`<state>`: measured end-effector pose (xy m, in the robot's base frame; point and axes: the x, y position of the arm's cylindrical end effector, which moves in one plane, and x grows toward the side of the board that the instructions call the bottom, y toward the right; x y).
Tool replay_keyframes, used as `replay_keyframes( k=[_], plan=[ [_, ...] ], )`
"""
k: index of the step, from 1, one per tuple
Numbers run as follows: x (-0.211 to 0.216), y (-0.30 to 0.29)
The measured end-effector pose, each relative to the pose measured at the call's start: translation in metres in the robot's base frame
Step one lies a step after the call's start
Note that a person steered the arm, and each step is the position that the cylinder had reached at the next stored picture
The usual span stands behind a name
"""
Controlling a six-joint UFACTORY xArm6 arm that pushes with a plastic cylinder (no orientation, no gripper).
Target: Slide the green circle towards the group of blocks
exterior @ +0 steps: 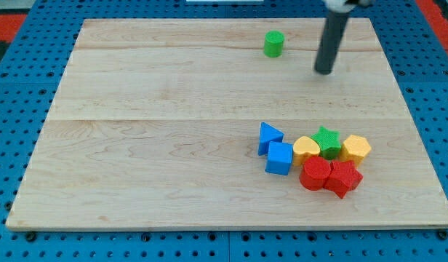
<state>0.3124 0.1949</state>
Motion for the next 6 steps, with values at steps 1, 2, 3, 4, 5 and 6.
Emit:
replay_keyframes(
  k=[1, 2, 3, 4, 5, 6],
  plan=[
    [-0.055, -0.030],
    [-0.084, -0.083],
    [-0.058, -0.131],
    [-0.028, -0.131],
    [0.020, -0.131],
    [0.040, -0.124]
  ],
)
